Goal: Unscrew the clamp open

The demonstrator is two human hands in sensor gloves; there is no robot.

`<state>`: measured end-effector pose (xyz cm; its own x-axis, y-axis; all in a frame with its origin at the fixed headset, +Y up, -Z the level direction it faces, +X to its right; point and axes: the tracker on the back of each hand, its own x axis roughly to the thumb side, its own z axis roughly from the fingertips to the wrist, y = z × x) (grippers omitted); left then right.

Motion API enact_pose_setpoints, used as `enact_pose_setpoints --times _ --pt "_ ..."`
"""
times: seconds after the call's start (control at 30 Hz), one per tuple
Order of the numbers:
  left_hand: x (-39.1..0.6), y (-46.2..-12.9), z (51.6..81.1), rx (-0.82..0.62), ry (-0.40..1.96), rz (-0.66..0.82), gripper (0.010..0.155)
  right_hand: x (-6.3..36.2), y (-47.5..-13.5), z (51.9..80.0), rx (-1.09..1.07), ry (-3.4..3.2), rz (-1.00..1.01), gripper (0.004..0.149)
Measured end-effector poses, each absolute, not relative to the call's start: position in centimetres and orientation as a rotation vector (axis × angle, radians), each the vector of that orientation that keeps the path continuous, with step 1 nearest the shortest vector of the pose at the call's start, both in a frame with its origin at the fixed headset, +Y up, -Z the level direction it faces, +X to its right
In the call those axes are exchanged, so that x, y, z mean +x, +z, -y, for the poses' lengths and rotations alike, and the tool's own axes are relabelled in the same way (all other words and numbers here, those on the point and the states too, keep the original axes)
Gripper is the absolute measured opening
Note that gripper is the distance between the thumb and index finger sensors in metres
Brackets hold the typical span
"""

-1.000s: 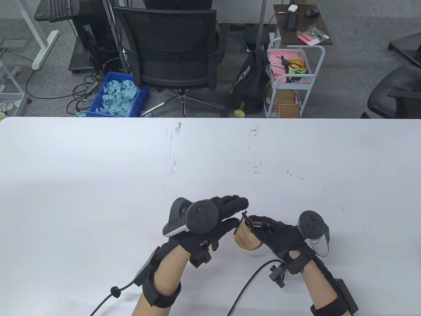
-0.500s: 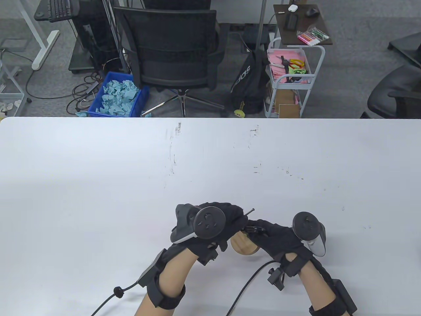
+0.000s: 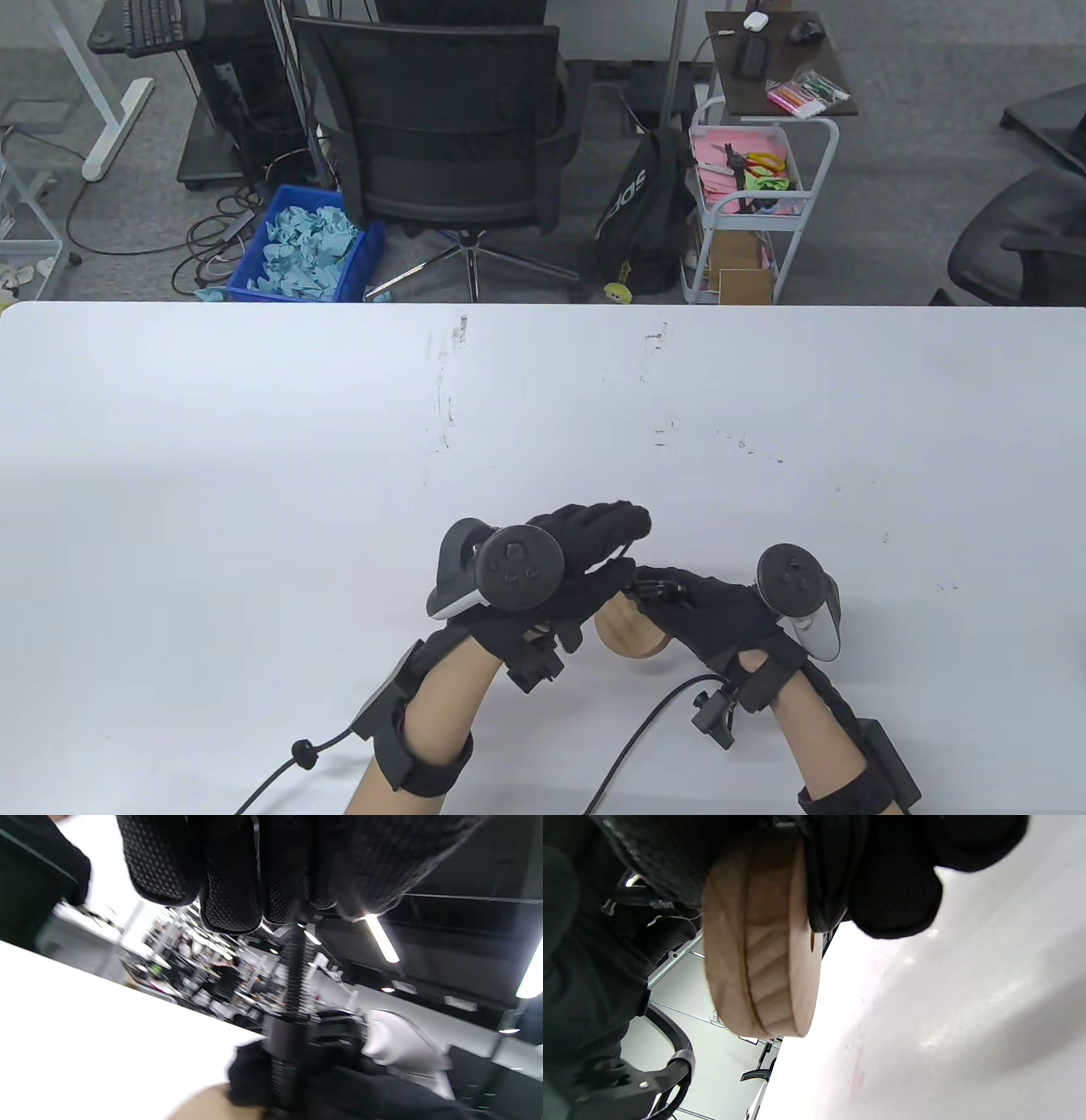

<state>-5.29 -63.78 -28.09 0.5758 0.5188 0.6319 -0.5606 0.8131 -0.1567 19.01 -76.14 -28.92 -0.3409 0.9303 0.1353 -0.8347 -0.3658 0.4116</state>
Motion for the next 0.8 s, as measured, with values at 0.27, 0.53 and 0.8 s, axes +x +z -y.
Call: enact_pose_setpoints --times 0.27,0.53,0.8 --pt "-4.90 -27.90 63.81 0.035 0.393 0.650 0.055 19.35 -29.03 76.13 0.412 1.900 -0.316 0.045" --pt "-5.55 -28.18 63.59 0.088 0.389 0.580 0.045 19.76 -29.12 76.04 0.399 1.897 -0.296 0.045" --pt "-5.63 -28.31 63.60 0.090 0.414 0.578 0.045 19.85 -29.14 75.97 0.400 1.903 -0.291 0.045"
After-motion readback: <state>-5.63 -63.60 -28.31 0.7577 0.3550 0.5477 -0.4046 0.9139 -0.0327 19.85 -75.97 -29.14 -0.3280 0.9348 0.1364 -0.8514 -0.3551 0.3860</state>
